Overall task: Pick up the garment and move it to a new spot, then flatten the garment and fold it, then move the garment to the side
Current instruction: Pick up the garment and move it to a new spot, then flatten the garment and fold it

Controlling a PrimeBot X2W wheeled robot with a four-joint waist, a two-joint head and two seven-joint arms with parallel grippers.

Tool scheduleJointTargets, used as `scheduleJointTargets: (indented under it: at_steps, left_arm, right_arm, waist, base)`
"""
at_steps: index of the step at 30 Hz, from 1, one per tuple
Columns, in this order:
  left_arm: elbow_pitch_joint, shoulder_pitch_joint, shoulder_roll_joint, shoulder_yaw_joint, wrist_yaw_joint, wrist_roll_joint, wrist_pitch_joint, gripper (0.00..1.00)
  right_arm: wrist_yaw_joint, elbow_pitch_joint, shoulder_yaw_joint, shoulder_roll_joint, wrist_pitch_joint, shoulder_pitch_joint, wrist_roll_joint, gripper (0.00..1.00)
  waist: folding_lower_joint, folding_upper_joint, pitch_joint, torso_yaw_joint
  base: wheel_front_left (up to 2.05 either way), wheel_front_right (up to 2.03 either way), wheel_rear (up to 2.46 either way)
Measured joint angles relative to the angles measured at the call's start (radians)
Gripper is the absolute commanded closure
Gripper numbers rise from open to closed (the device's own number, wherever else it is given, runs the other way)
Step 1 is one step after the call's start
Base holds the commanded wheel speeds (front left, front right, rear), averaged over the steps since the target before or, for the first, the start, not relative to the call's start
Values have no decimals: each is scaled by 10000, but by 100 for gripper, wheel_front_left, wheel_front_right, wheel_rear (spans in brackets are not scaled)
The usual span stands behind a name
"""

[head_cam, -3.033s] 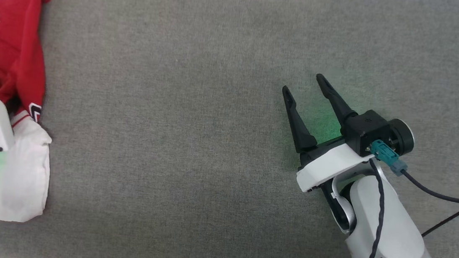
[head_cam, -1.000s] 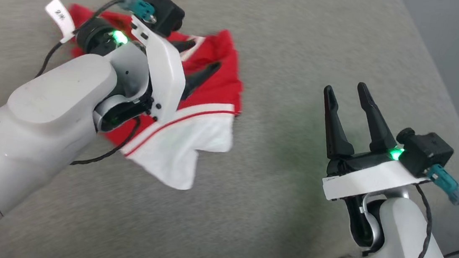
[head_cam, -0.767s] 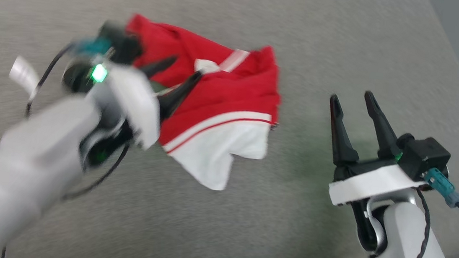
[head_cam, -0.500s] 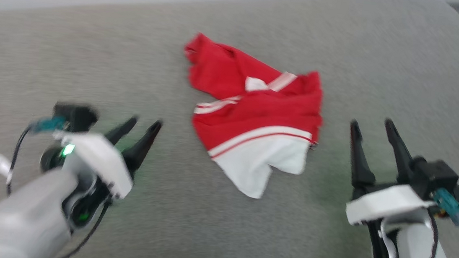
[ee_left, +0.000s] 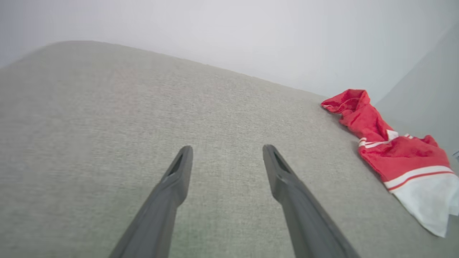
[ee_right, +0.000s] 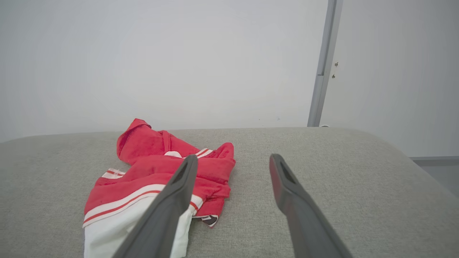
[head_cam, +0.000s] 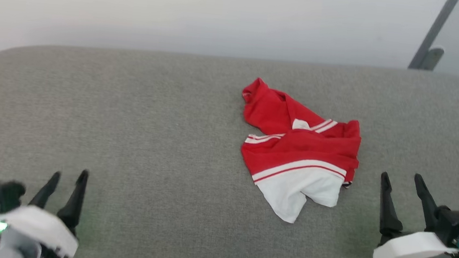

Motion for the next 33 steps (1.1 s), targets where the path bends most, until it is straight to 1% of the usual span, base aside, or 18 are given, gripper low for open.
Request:
scheduleJointTargets:
  at_steps: [2, 3, 6, 9, 11, 14, 16, 19, 26, 33]
  left_arm:
    - [-642, 714, -244, 811, 209, 1151, 0, 0]
    - [-930, 1052, -458, 1312, 268, 1488, 0, 0]
    - [-1751, 1952, -959, 2587, 303, 2817, 2, 0]
    - [-2546, 2452, -1436, 3682, 280, 4044, 0, 0]
    - [-3070, 2690, -1787, 4330, 192, 4665, 0, 0]
    - [-3618, 2992, -2199, 4876, 23, 5643, 0, 0]
    - [-3776, 3101, -2556, 5179, -104, 5871, 0, 0]
    - [-3722, 3243, -2859, 5352, -268, 6355, 0, 0]
    - [-3505, 3242, -3147, 5568, -449, 6786, 0, 0]
    - [-3440, 3225, -3331, 5632, -495, 6884, 0, 0]
  right_arm:
    - [0, -50, -84, -25, -2, 68, 25, 0]
    - [0, -86, -115, -42, 0, 99, 29, 0]
    - [0, -194, -148, -54, 0, 187, 29, 0]
    - [0, -393, -150, -50, 0, 200, 27, 0]
    - [0, -545, -134, -36, 15, 202, 25, 0]
    - [0, -765, -102, 0, 79, 201, 8, 0]
    - [0, -846, -54, 17, 119, 203, -4, 0]
    - [0, -838, 35, 35, 165, 232, -8, 0]
    - [0, -809, 117, 44, 209, 260, -33, 0]
    - [0, -779, 291, 23, 303, 260, -29, 0]
  waist:
    - [0, 0, -107, 65]
    - [0, 0, -136, 81]
    - [0, 0, -164, 45]
    - [0, 0, -202, 17]
    - [0, 0, -201, 1]
    - [0, 0, -179, -43]
    - [0, 0, -152, -68]
    - [0, 0, -118, -95]
    - [0, 0, -73, -153]
    - [0, 0, -73, -188]
  base:
    - [0, 0, 0]
    - [0, 0, 0]
    - [0, 0, 0]
    - [0, 0, 0]
    - [0, 0, 0]
    - [0, 0, 0]
    - [0, 0, 0]
    - [0, 0, 0]
    - [0, 0, 0]
    - [0, 0, 0]
